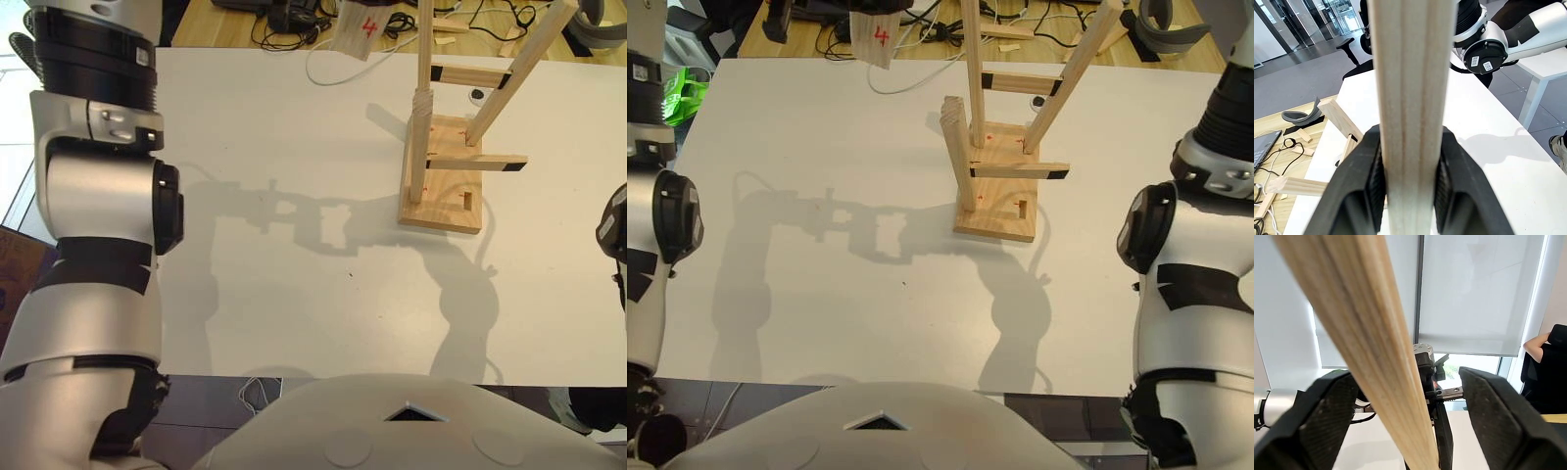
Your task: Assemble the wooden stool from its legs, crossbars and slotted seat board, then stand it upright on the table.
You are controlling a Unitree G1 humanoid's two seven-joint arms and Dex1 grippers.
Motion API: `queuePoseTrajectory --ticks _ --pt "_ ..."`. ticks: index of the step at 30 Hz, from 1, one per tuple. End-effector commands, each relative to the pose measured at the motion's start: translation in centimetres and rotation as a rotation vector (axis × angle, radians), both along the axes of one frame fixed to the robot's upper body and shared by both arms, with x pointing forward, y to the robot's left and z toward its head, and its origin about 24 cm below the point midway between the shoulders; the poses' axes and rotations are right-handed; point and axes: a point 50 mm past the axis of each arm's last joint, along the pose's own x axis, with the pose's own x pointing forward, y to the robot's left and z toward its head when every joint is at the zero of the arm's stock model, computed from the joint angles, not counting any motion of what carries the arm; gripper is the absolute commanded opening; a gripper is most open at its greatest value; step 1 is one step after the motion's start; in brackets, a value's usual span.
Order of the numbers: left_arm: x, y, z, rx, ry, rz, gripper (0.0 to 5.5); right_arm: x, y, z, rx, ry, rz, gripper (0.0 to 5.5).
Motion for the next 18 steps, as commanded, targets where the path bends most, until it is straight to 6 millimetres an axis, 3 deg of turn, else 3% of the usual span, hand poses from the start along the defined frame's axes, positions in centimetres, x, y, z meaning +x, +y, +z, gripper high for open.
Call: queuePoseTrajectory --ticks 1,11,18 --pt "-0.22 -0.17 0.13 0.0 -0.004 -0.015 1.01 -0.35 0.26 0.67 -0.002 -0.033 0.002 2.91" --pt "-0.44 -0.46 0.06 -0.005 -0.003 -0.018 1.01 -0.52 0.56 0.11 -0.023 -0.017 0.006 1.21" --pt "0.04 -0.91 0.38 -0.051 -0.036 0.041 1.01 -0.55 0.8 -0.09 -0.018 -0.025 -0.013 1.14"
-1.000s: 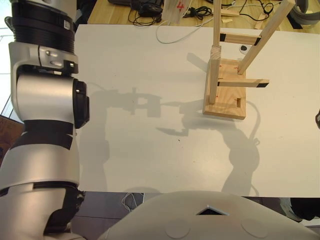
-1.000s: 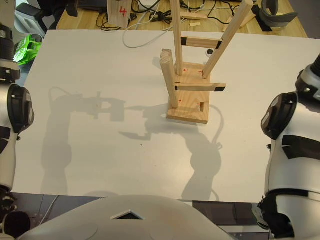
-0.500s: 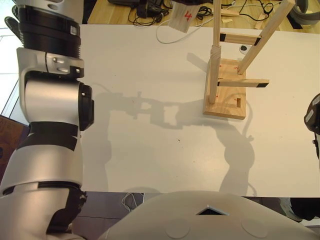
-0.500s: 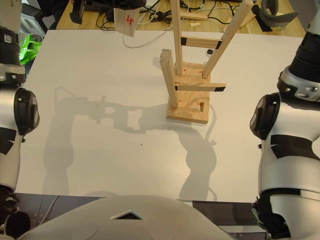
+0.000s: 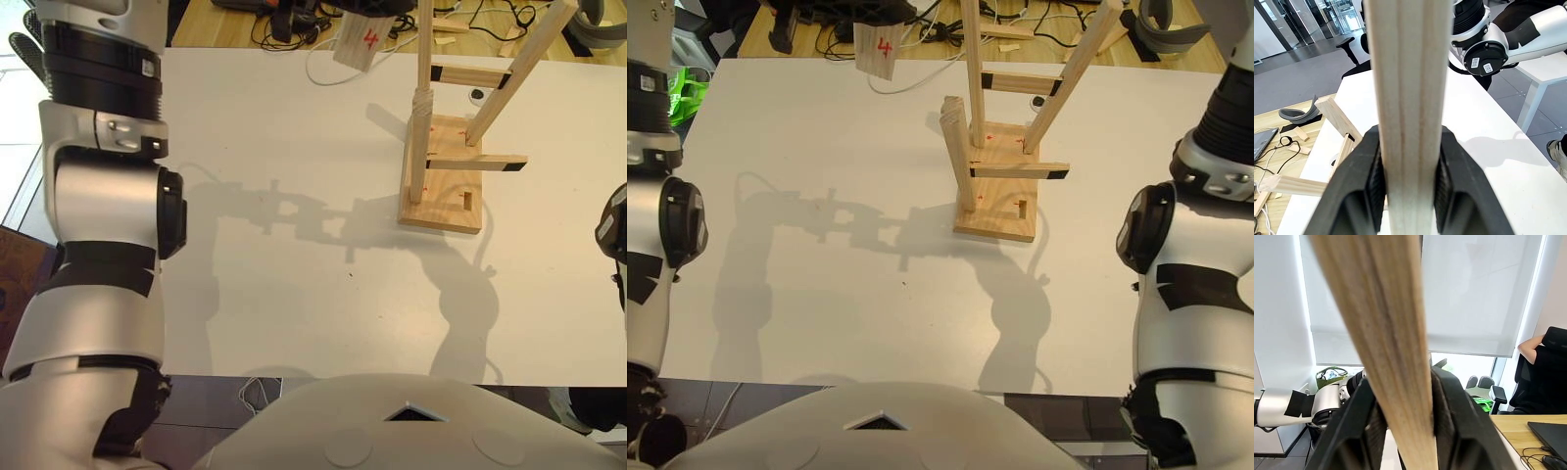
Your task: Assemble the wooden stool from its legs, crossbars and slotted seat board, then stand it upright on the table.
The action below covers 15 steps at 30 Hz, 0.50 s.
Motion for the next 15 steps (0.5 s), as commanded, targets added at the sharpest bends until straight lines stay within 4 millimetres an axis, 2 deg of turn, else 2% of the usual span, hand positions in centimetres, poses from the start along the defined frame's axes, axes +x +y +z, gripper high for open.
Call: queuePoseTrajectory --ticks 1,2,7,9,13,15 --pt "0.3 -0.7 0.9 -0.054 -0.052 0.044 1.38 0.0 0.4 -0.4 -0.002 0.007 0.003 1.14" --pt "0.4 -0.8 1.1 -0.067 -0.049 0.054 1.4 0.0 0.4 -0.4 0.002 0.004 -0.003 1.13" --pt "1.3 -0.4 1.3 -0.156 -0.055 0.179 2.21 0.6 -0.4 -0.5 0.029 -0.034 -0.096 1.1" --pt "1.5 0.2 1.0 -0.186 -0.032 0.217 2.23 0.9 -1.1 -0.5 0.05 -0.048 -0.152 1.1" --pt "2.4 2.3 0.2 -0.299 -0.006 0.398 2.23 1.4 -2.8 -0.6 0.082 -0.091 -0.307 1.01" --pt "2.4 3.6 -0.7 -0.358 0.017 0.469 2.23 1.2 -4.7 -0.8 0.11 -0.08 -0.406 1.01"
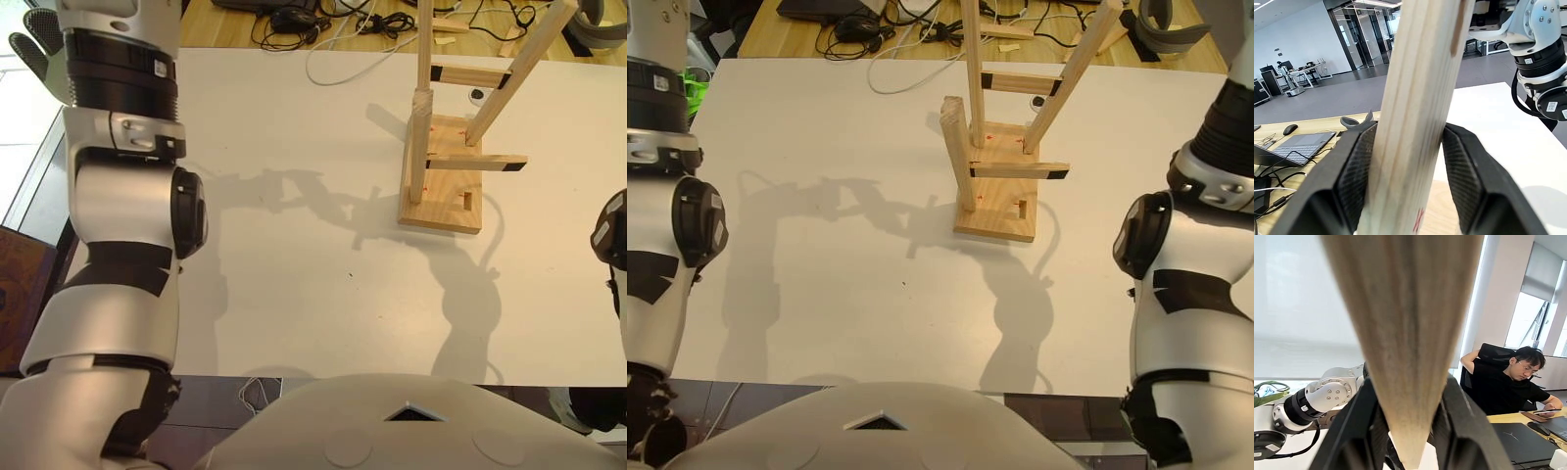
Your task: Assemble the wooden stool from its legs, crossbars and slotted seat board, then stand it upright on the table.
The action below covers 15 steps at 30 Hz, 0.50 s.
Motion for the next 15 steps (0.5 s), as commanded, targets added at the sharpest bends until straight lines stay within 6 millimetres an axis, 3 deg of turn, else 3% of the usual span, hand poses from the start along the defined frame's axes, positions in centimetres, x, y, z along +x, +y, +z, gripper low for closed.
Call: queuePoseTrajectory --ticks 1,4,11,15 --pt "0.6 3.6 -1.1 -0.146 0.045 0.215 2.23 -0.3 -3.4 -0.8 0.04 0.024 -0.169 1.01" --pt "-0.2 3.9 -3.2 -0.205 0.112 0.213 2.23 -0.6 -5.8 -1.5 0.1 0.064 -0.29 1.01" --pt "-0.5 5.7 -5.6 -0.367 0.216 0.29 2.23 -0.4 -8.4 -1.7 0.213 0.089 -0.483 1.04" --pt "-2.6 4.7 -5.3 -0.51 0.334 0.087 2.23 -0.2 -8.6 -2.1 0.228 0.108 -0.506 1.04"
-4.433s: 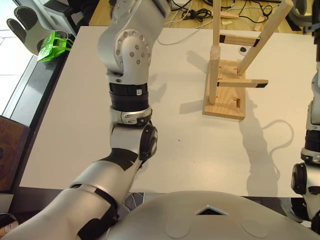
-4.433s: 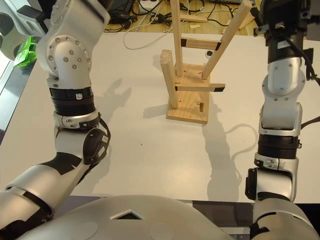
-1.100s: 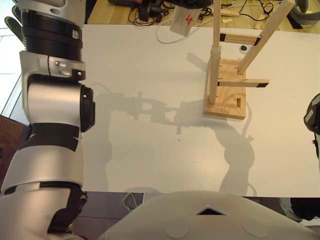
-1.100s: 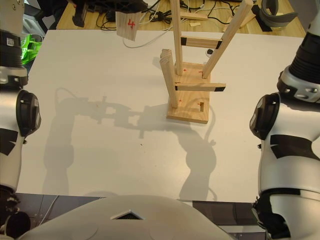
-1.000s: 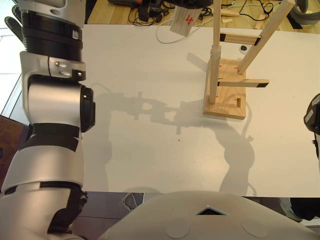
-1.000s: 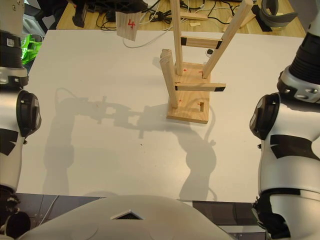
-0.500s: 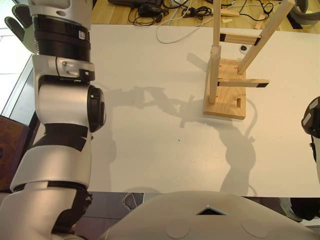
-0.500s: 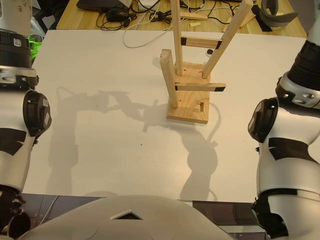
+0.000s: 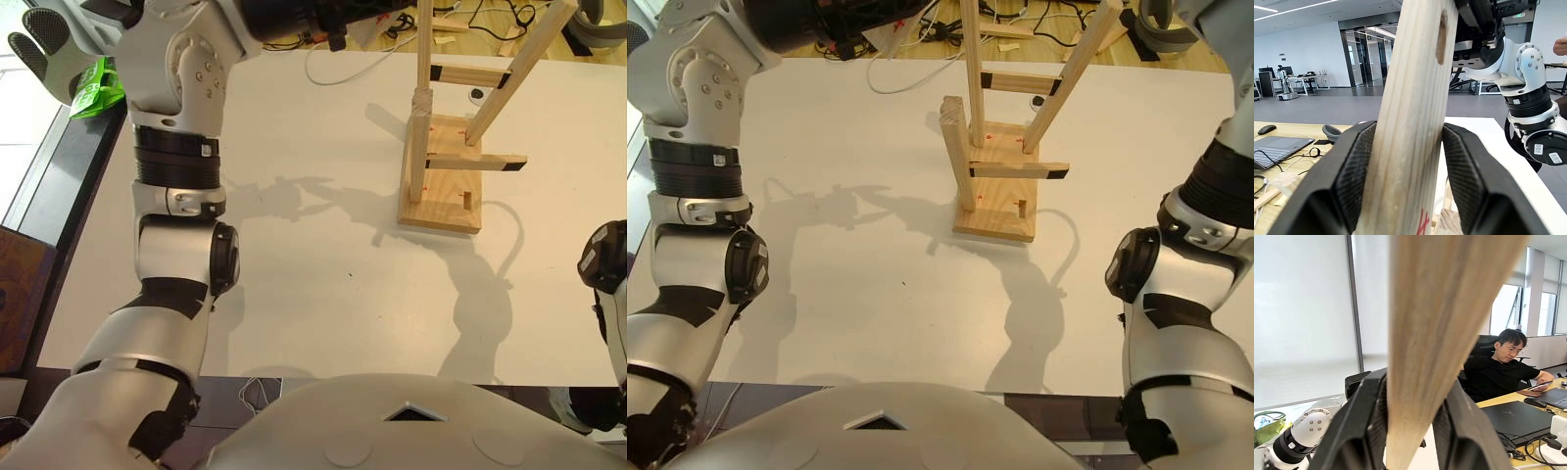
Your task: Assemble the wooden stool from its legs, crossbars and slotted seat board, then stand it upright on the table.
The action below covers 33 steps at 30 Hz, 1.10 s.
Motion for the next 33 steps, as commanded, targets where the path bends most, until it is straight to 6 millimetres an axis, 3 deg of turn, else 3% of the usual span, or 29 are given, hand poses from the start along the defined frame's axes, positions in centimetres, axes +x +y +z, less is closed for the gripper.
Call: queuePoseTrajectory --ticks 1,7,11,15,19,21,24,26,28,33 --pt "-1.5 5.7 -0.4 -0.314 0.199 0.043 2.23 0.4 -6.6 0.9 0.082 -0.01 -0.443 1.04" --pt "-3.4 2.8 -0.1 -0.353 0.265 -0.182 2.23 0.6 -6.3 0.2 0.113 0.023 -0.414 1.08" --pt "-3.9 0.9 1.8 -0.359 0.266 -0.336 2.23 0.6 -5.1 -0.2 0.127 0.039 -0.343 1.08" --pt "-3.6 0.7 4.6 -0.444 0.254 -0.425 2.23 0.8 -4.1 -0.5 0.129 0.044 -0.299 1.0" --pt "-2.3 1.9 6.4 -0.541 0.22 -0.335 2.23 0.9 -4.6 -0.1 0.147 0.028 -0.333 1.0" --pt "-0.9 2.3 5.1 -0.503 0.209 -0.175 2.23 0.8 -5.2 0.4 0.158 0.011 -0.361 1.0" --pt "1.4 1.9 -0.5 -0.269 0.17 0.133 2.23 0.3 -6.2 0.9 0.163 -0.002 -0.402 1.0" --pt "0.9 1.2 -4.3 -0.122 0.166 0.157 2.23 -0.2 -6.8 0.7 0.161 0.02 -0.414 1.0" --pt "-0.3 0.0 -6.6 -0.044 0.165 0.123 2.23 -1.0 -7.8 0.4 0.17 0.055 -0.429 1.0" --pt "-2.9 -2.0 -8.3 -0.043 0.206 0.02 2.23 -2.3 -10.5 -1.1 0.181 0.154 -0.474 1.0"
